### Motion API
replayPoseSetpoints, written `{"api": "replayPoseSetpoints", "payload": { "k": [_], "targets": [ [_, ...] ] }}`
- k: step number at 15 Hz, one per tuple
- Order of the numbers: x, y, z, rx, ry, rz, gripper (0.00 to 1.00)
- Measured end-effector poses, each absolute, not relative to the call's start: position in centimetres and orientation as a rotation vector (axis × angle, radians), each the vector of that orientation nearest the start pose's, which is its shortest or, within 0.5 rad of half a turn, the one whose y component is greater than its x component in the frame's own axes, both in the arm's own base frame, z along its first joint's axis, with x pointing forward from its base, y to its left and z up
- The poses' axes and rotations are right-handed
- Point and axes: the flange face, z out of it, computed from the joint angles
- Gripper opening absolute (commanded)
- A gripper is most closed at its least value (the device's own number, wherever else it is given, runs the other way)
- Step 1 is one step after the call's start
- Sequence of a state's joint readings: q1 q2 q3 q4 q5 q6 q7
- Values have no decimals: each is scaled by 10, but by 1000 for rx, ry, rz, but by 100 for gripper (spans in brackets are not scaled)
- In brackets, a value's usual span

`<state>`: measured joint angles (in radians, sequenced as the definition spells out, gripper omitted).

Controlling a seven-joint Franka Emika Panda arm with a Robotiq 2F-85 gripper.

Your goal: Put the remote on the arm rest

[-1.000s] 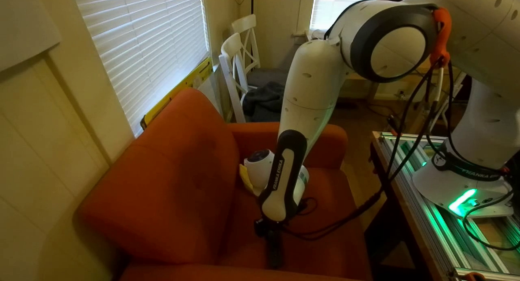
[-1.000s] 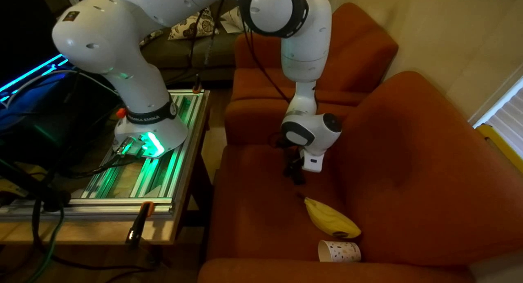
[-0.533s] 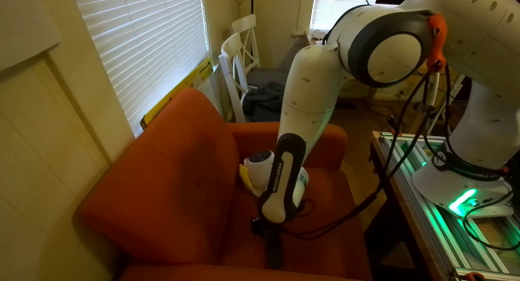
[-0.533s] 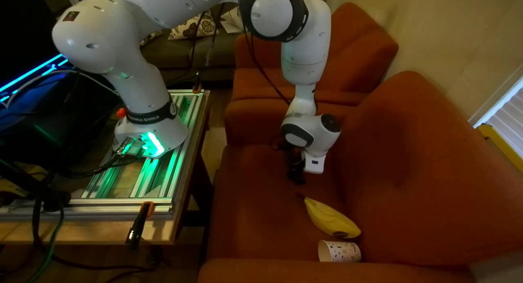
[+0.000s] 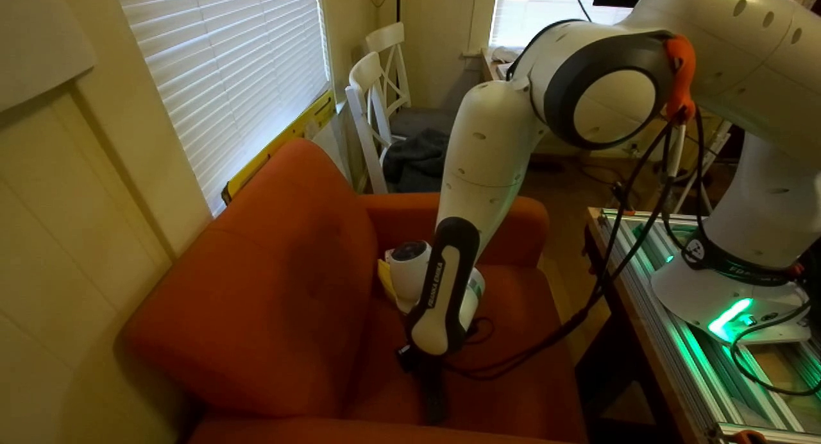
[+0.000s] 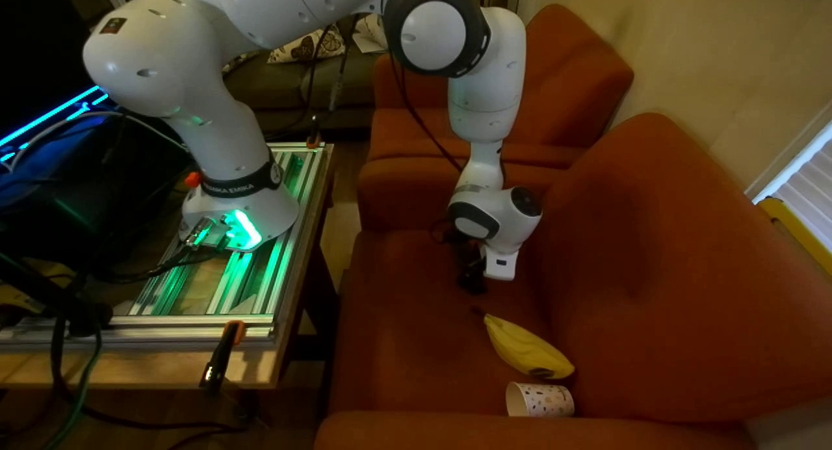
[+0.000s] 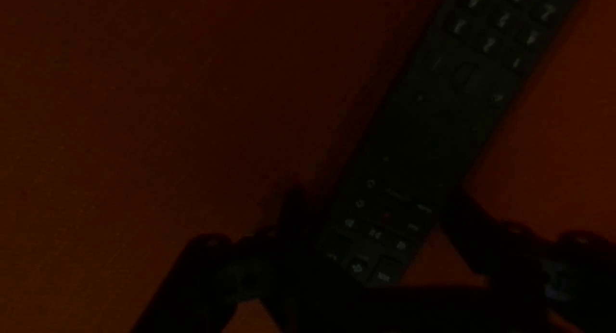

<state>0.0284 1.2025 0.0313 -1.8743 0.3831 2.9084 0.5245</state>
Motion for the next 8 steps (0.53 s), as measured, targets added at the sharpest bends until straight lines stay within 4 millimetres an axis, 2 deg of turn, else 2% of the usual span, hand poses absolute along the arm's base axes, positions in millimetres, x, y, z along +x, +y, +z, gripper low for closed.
{"api": "replayPoseSetpoints", "payload": {
  "k": [3, 8],
  "targets": [
    [501, 11, -127, -2807, 1290, 277, 26],
    [503, 12, -126, -2806, 1288, 272, 26]
  ]
}}
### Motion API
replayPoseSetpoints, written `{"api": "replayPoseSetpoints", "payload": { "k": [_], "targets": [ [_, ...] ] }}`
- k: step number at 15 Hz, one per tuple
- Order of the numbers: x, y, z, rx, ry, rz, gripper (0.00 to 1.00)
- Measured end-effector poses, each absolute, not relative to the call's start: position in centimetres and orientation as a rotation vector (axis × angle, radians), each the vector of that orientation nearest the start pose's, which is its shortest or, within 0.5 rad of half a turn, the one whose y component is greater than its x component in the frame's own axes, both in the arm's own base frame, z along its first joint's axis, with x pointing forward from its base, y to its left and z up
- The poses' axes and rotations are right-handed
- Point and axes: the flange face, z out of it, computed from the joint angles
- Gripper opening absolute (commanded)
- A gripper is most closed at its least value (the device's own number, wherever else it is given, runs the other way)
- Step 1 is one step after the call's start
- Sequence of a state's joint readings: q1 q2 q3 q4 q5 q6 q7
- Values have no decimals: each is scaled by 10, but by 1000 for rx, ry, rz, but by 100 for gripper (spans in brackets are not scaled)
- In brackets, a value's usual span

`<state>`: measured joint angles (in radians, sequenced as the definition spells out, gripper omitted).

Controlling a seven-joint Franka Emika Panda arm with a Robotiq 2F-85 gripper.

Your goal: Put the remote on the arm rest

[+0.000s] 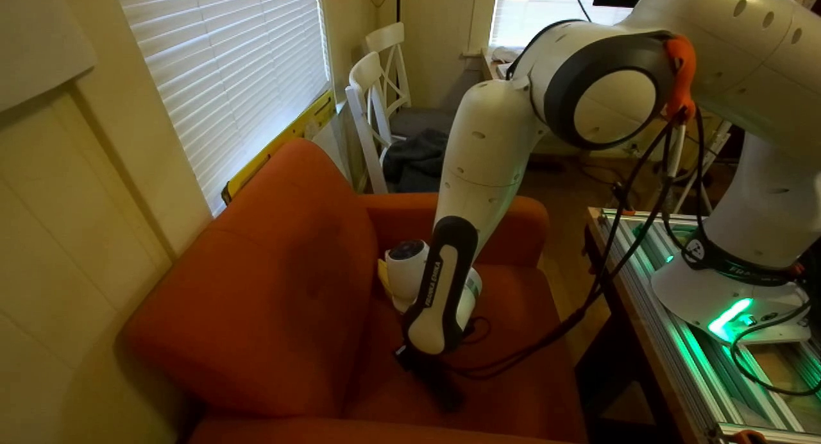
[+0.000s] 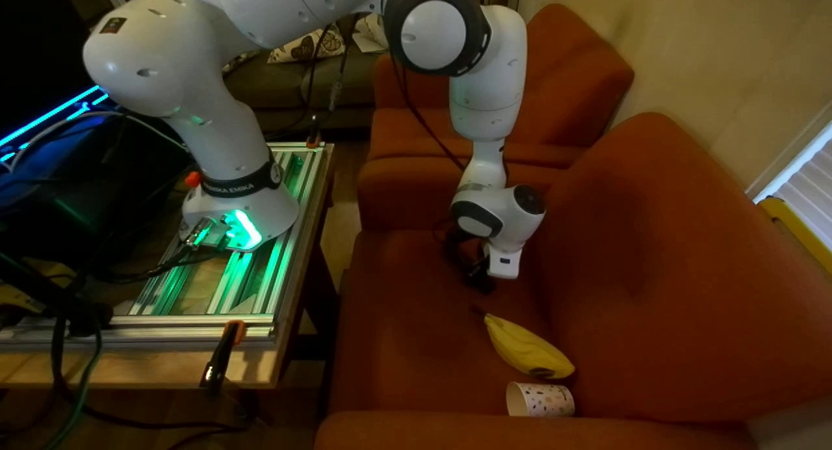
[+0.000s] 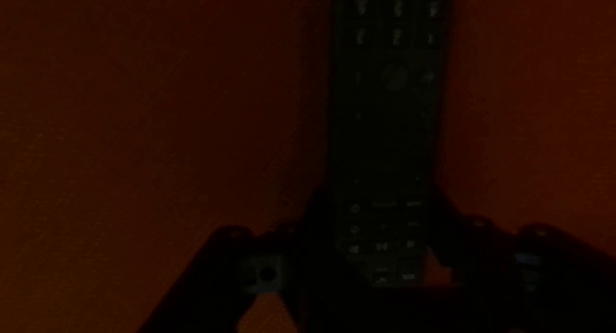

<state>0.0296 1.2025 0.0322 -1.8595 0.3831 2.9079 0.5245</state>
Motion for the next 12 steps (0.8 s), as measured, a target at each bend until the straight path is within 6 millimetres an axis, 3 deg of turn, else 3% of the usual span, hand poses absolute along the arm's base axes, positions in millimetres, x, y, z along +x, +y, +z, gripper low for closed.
{"api": "replayPoseSetpoints", "payload": {
  "k": [6, 12],
  "targets": [
    [510, 0, -119, -2815, 1295, 244, 26],
    [533, -46, -84, -2863, 1300, 207, 26]
  ]
}}
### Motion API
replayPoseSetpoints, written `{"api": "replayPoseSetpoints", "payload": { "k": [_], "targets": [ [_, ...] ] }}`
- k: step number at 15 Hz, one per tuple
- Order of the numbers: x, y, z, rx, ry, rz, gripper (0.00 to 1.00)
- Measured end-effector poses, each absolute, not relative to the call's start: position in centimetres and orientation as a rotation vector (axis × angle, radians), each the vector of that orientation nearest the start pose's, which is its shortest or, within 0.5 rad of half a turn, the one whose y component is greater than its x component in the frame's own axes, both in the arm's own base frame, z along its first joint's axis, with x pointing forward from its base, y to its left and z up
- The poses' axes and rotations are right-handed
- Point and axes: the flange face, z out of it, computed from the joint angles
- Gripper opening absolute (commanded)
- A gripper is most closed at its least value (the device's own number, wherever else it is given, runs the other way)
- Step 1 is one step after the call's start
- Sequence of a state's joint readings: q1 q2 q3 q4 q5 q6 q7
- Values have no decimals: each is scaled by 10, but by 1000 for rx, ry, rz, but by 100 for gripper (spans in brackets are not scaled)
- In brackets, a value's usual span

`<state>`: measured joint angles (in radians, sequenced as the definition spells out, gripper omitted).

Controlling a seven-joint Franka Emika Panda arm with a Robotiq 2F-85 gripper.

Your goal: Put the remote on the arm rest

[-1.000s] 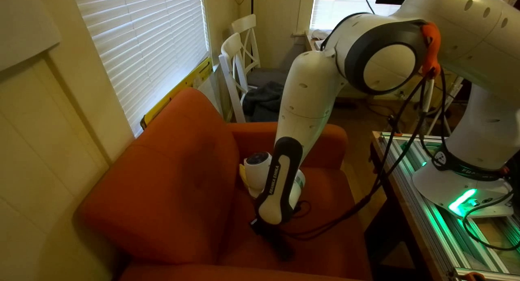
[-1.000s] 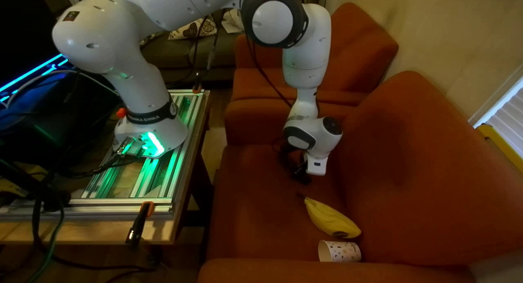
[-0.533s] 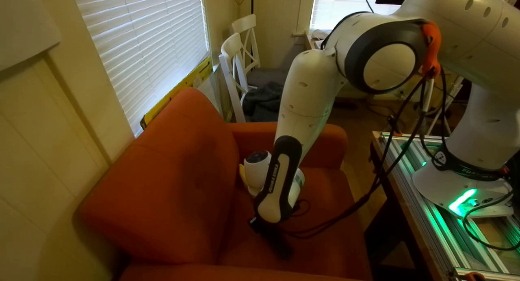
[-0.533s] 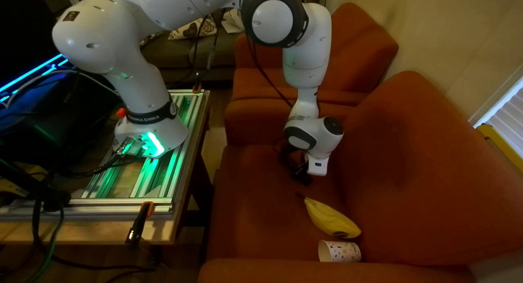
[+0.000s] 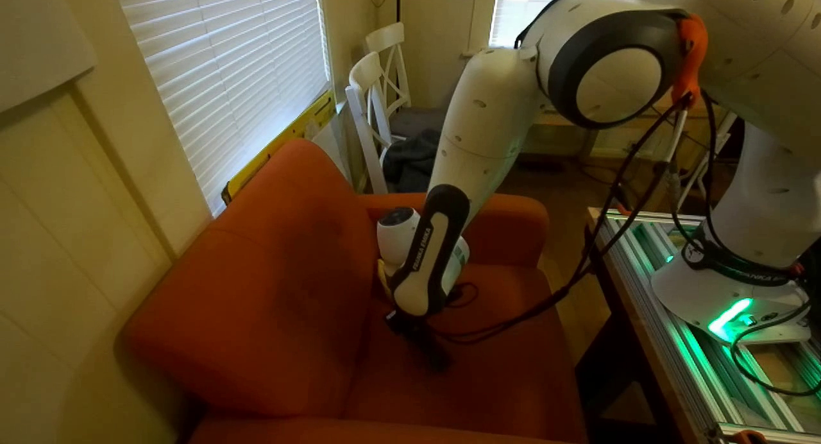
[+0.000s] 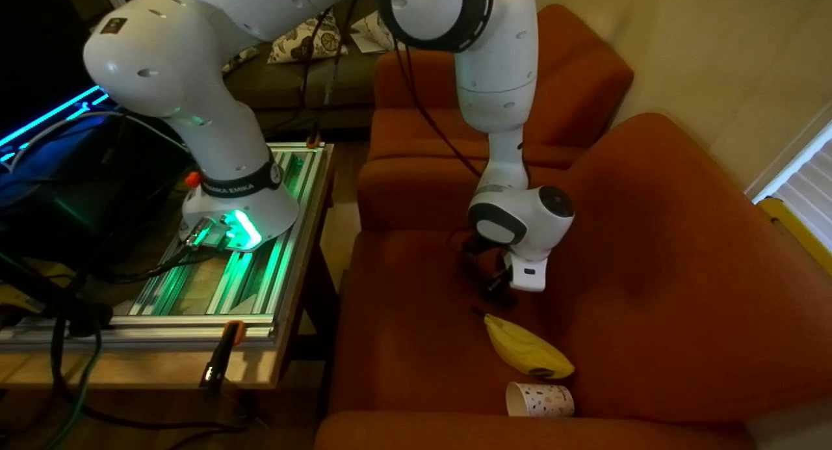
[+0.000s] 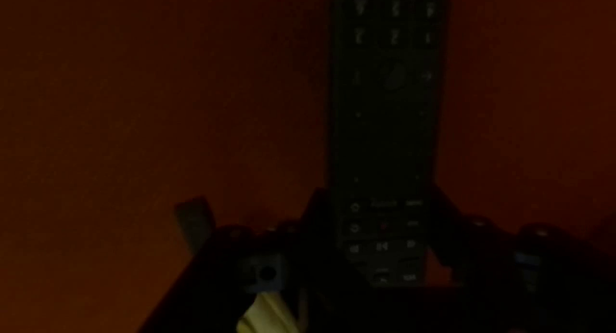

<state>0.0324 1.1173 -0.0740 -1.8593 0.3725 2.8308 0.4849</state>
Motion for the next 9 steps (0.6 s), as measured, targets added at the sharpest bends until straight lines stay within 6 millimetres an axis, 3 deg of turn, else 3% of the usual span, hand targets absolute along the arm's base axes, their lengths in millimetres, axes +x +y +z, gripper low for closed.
{"api": "replayPoseSetpoints", "payload": {
  "k": [9],
  "targets": [
    [567, -95, -5, -3077, 1079, 308, 26]
  ]
}}
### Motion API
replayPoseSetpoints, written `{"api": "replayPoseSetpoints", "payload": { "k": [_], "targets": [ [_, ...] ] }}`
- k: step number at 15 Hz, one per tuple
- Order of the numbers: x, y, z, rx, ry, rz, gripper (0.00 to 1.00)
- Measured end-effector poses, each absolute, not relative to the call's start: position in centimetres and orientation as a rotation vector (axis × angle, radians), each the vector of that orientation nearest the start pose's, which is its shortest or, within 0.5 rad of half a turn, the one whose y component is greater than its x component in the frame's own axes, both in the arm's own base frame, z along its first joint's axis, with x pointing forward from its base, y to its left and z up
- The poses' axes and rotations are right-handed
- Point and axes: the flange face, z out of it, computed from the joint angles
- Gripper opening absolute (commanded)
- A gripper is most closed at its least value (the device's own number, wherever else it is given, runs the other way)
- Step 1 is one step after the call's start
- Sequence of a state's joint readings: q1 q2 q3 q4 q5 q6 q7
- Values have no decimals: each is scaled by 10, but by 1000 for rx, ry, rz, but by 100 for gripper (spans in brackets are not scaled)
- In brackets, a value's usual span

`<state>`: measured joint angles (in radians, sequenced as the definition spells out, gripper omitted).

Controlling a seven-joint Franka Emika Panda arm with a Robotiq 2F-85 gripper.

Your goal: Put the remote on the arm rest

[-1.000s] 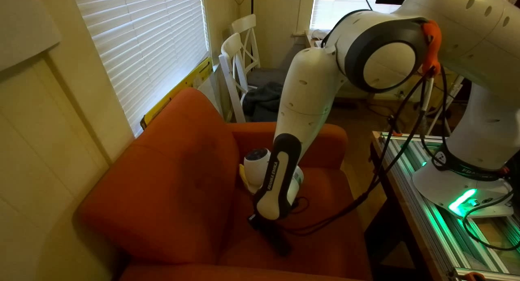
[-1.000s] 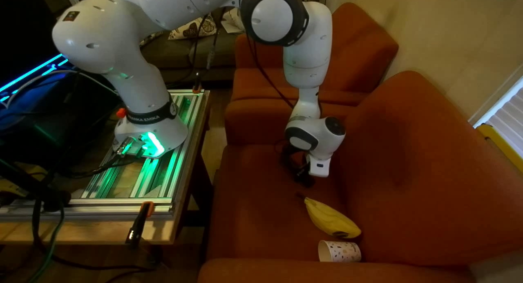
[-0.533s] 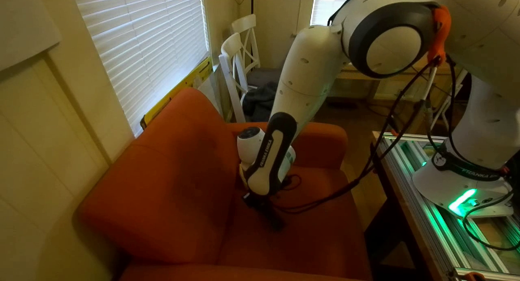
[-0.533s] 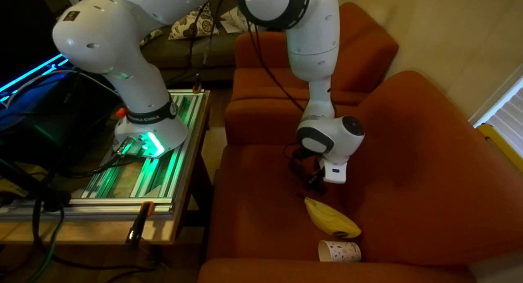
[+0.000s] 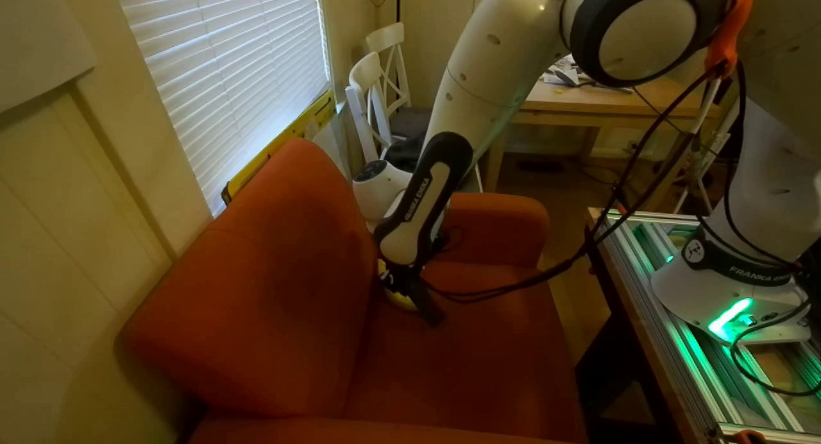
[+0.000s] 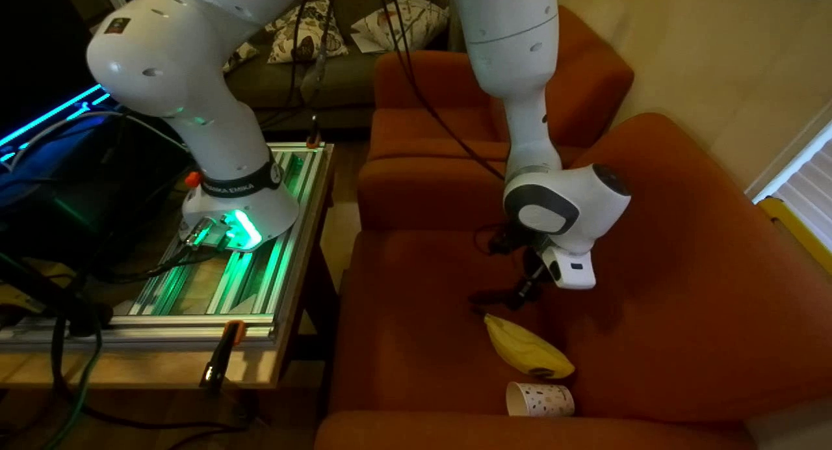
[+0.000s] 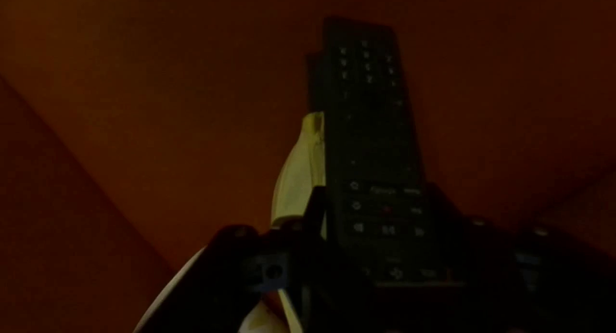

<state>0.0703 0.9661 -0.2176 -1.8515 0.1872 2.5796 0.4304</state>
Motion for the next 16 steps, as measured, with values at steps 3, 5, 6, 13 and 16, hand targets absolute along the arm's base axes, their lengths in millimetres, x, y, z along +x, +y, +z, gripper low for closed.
{"api": "replayPoseSetpoints", "payload": {
  "k": [3, 5, 6, 13, 16],
  "targets": [
    [578, -111, 21, -3158, 987, 323, 26],
    [586, -116, 33, -3200, 926, 325, 26],
    [590, -117, 37, -3215, 899, 329, 26],
    [593, -132, 46, -3269, 803, 404, 26],
    [586, -152, 50, -3267, 780, 474, 26]
  ]
}}
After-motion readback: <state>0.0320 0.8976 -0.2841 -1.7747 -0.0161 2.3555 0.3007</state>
